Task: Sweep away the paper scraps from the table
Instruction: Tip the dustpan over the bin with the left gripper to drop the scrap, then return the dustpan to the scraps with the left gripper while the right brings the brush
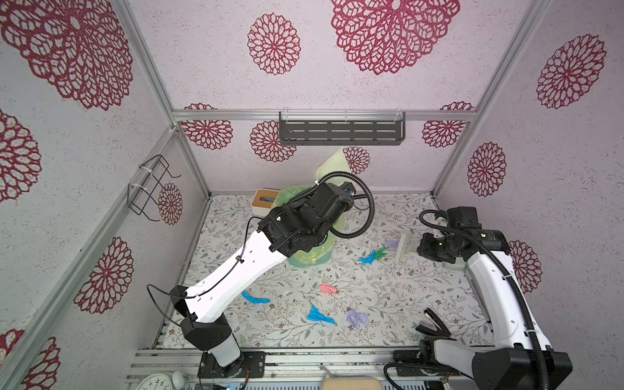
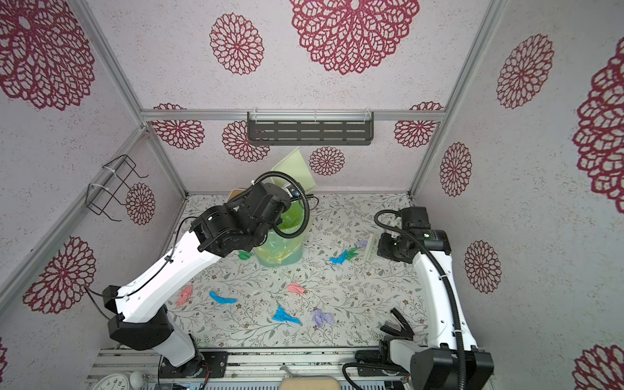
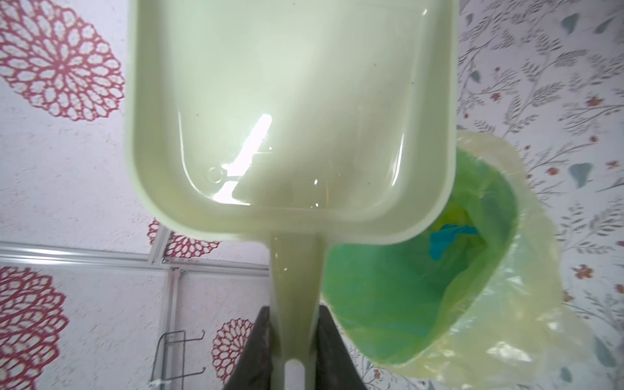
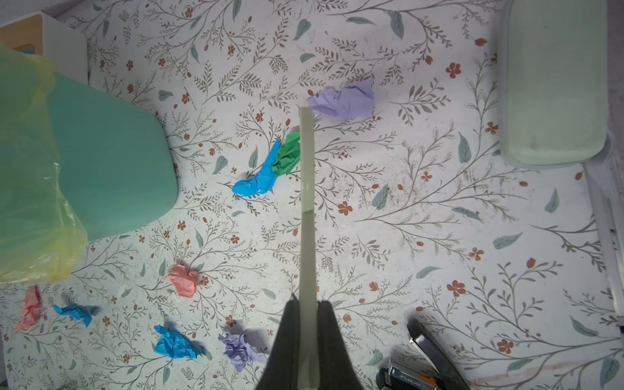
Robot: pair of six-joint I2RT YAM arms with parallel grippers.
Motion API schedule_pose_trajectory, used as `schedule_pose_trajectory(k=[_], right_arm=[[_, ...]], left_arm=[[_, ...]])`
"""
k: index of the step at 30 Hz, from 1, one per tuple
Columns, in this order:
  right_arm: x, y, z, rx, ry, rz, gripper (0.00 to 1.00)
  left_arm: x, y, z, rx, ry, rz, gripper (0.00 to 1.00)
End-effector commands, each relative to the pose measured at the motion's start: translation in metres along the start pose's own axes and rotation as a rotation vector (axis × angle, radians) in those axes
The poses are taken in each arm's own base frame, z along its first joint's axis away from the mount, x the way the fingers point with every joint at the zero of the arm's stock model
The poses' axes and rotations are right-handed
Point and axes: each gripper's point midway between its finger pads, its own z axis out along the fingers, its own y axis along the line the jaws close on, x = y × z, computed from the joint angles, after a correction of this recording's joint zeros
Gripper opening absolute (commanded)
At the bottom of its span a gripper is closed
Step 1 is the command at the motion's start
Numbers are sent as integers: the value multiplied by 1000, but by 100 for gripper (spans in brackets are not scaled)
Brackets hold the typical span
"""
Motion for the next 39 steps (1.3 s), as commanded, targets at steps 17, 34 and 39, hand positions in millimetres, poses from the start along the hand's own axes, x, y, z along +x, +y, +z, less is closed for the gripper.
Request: schedule_pose_trajectory(k=[17,34,39], right_arm=[[-51,1,-16,145,-130,-168,0],[-85,56,23,91,-141,-318,0],[-90,69,31,76,-142,-356,0]], left_arm=[[-43,-130,-35,605,-150,-283,7],[5,-221,-39,865,18,-319,8],[29,-257,-37,943,102,-291,7]])
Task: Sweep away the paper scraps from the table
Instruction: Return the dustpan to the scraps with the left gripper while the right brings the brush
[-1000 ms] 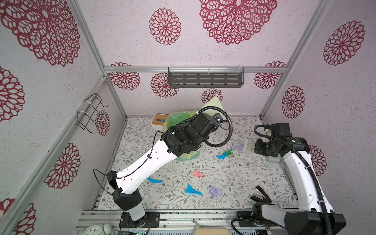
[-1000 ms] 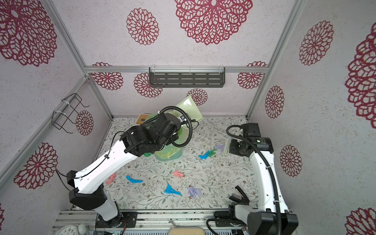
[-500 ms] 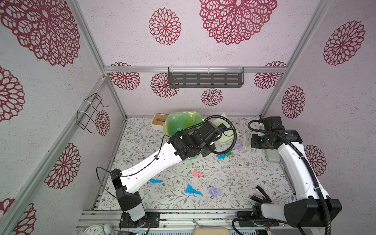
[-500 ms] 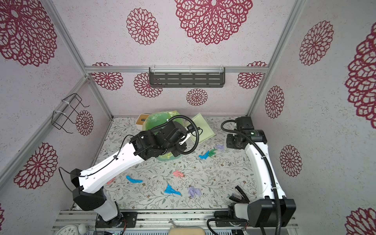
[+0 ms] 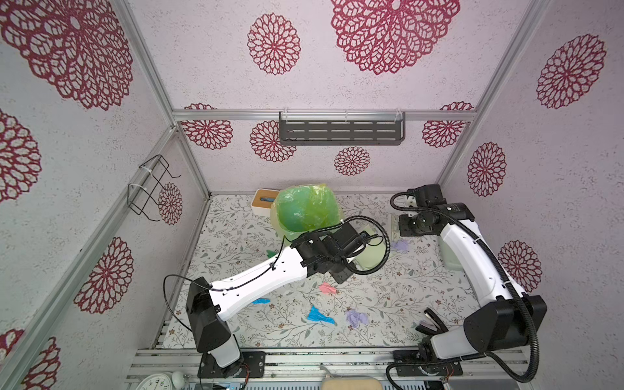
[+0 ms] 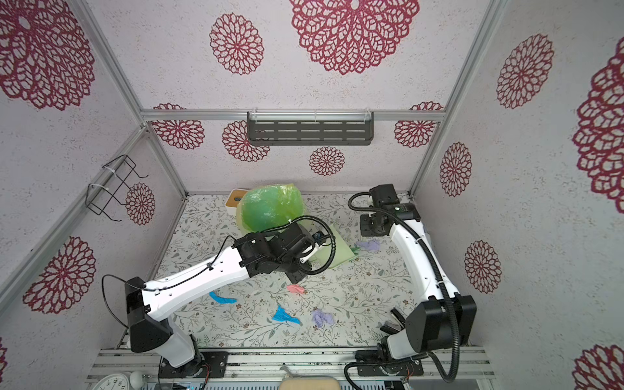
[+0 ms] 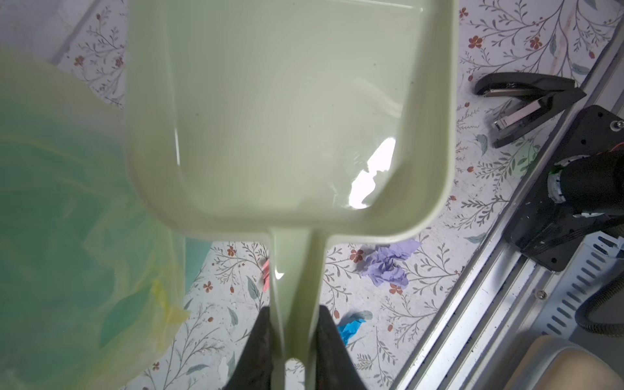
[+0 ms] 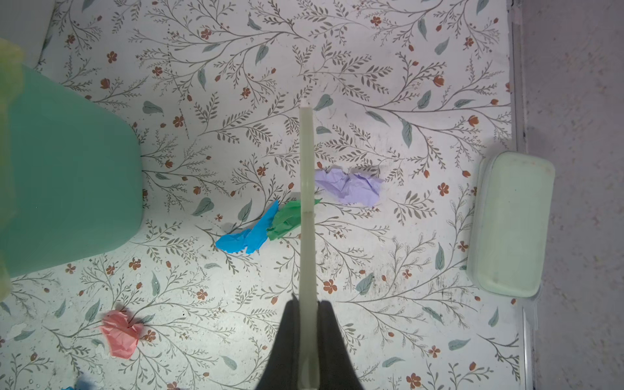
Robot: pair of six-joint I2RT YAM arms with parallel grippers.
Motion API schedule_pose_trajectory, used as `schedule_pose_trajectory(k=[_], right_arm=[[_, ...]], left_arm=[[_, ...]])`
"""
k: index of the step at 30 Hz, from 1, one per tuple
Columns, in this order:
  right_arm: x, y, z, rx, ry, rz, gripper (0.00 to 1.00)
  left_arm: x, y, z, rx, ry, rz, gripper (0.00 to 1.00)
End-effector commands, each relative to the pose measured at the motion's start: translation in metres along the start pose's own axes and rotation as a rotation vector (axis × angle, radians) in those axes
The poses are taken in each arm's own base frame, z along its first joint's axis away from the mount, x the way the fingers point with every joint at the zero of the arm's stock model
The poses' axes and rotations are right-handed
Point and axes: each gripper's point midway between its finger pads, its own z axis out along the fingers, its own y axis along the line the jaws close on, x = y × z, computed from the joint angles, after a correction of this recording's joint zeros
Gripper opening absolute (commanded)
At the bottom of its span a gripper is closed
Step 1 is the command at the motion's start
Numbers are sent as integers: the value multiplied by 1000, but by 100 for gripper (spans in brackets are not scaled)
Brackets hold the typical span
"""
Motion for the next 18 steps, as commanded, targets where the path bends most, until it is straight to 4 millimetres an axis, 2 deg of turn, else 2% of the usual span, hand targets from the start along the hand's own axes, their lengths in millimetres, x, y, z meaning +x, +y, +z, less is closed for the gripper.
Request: schedule_pose_trajectory(k=[1,5,8,18], right_arm=[[-28,15,-5,-19,-86,-57,0],[-29,21,1,-27,-83,-83,0],[-26,35,15,-52,-73,-145,0],[-16,49,53,-38,-19,-234,0]], left_arm=[[10,-22,7,99,3,-24,7],[31,-24,24,114,69,-42,7],[42,-24,33,121,105,-59,7],[77,-26,64,140,225,-86,7]])
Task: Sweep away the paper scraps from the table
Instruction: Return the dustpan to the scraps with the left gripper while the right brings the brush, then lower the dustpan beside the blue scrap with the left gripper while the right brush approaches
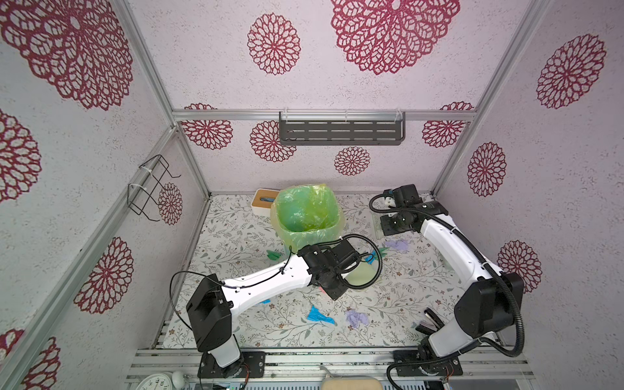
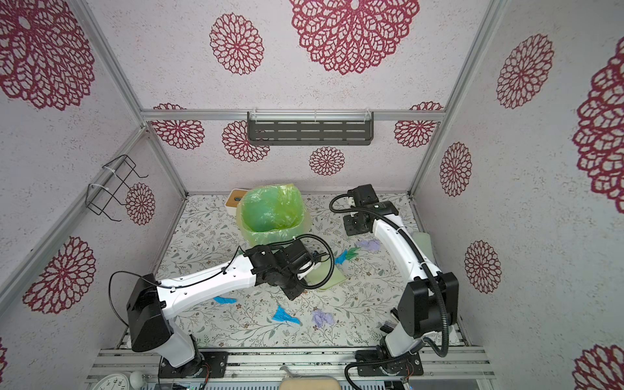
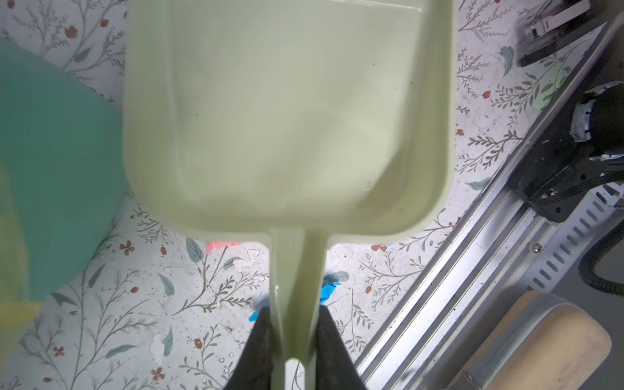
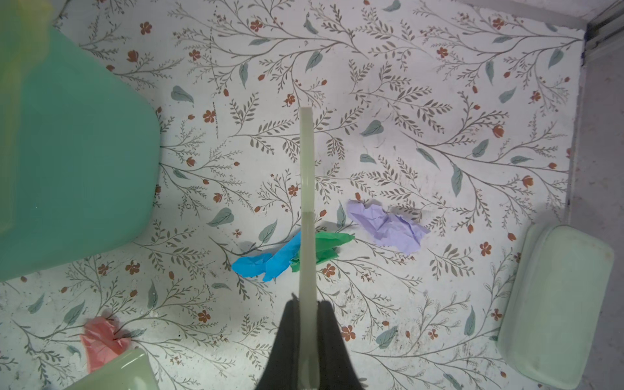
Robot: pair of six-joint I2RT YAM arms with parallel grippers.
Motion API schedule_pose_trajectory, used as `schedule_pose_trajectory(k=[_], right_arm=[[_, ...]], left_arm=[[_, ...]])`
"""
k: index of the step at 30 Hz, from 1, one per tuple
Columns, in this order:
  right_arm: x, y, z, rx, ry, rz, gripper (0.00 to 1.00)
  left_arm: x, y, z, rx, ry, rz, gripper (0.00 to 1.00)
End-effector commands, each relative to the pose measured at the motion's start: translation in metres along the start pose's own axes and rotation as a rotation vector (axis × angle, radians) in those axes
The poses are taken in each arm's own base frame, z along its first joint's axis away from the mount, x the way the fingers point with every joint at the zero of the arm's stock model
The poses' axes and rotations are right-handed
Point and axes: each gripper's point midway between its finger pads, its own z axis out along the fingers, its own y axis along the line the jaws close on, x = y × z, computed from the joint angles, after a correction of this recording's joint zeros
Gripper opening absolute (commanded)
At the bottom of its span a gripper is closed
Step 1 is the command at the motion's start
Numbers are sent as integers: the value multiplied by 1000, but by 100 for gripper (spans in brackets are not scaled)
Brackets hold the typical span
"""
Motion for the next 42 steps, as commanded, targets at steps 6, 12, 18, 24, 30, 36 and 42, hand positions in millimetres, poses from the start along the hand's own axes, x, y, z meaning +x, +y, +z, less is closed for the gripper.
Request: schedule_pose_trajectory(k=[6,12,18,24,30,36,42], right_arm=[[-2,19,28,0,24,-116,0],[37,28,53,22,168,-196,0],[53,28,49,32,215,-215,0],[61,42,31,-11,220,-210,0],[51,46,4,-29,161,-175,0],[38,26,-1,87,134,-188,0],[46,17,22,154,203,-232,0]], left_arm=[[14,4,27,53,61,-44,7],[21,21,41,41,136,-55,8],[18,29,45,24,150,-51,8],[13,33,50,18,152,-46,8],[10,32,55,23,159,-36,8],[12,32,59,26,174,-33,8],[10,33,61,23,173,-28,8]])
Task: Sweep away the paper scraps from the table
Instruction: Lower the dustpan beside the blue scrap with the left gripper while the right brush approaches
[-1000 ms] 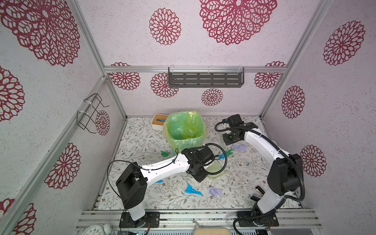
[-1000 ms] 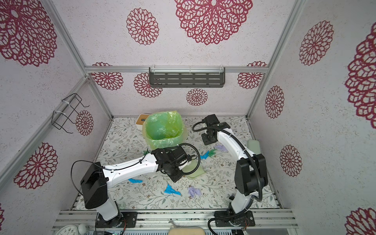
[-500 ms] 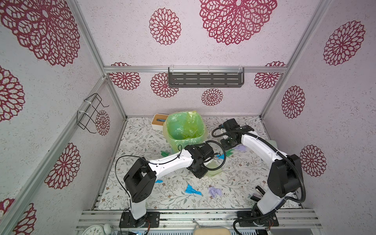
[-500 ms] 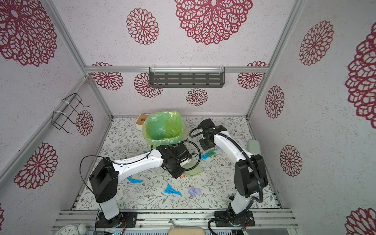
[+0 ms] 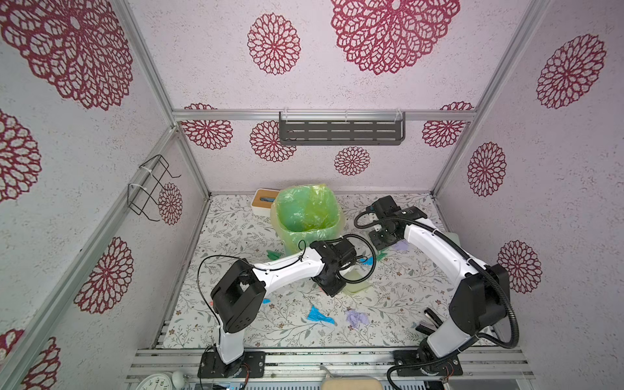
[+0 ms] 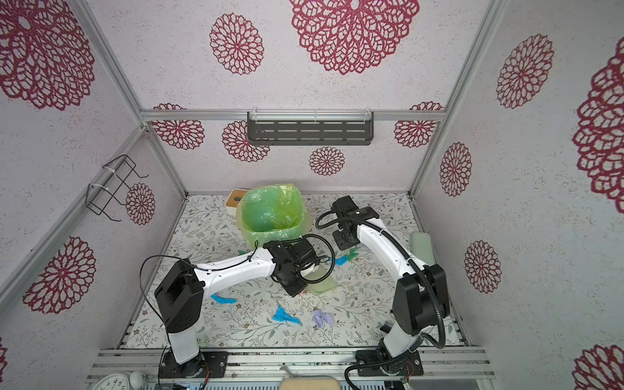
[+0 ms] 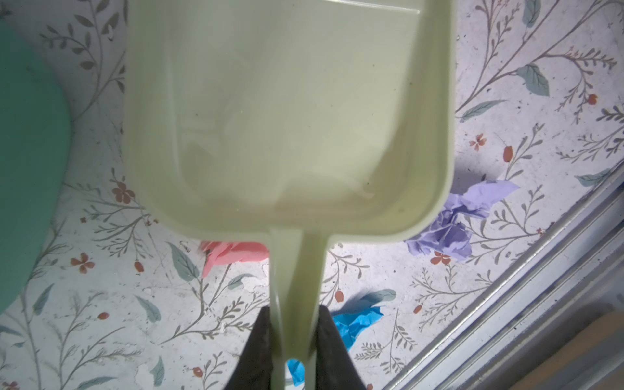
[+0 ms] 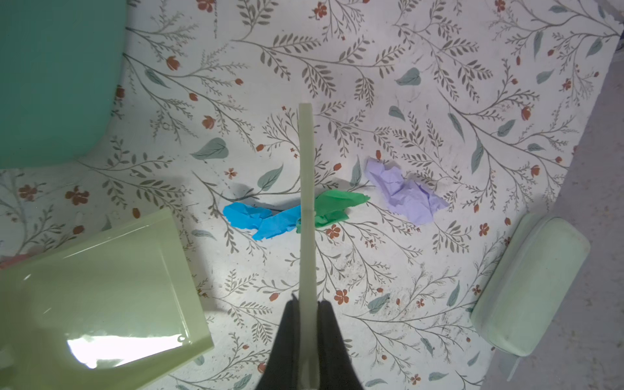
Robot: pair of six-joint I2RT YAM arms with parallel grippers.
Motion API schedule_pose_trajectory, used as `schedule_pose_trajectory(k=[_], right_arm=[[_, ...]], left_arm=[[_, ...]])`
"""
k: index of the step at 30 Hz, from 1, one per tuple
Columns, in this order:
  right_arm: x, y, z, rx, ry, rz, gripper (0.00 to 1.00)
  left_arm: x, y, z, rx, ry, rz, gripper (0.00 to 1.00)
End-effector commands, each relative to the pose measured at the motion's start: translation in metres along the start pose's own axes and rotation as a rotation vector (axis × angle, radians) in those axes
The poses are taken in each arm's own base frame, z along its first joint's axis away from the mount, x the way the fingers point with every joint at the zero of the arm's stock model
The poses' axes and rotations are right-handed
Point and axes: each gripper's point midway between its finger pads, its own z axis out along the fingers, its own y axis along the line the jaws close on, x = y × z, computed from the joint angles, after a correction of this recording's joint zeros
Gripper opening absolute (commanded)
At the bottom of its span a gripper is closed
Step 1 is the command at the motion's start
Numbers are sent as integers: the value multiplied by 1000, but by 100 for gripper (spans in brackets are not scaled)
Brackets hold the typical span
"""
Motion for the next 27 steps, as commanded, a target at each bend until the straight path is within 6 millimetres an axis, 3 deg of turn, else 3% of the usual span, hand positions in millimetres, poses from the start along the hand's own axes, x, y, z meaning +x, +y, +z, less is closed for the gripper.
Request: schedule_pose_trajectory(k=[1,7,18,23,27], right_arm=[[3,-9,4,59,35,-20,0],[9,0,2,3,44,-16,0],[21,24,-26,-142,36,15,0],[11,7,-39,-70,-14,26,0],[6,-6,-32,14,-5,9,0]], left_arm=[[-8,2,-3,4,-16,9,8],[-8,2,-2,8,-13,7,8],[-13,6,3,12,-5,4,9],[-14,7,4,15,1,5,9],[-14,6,6,18,8,7,9]])
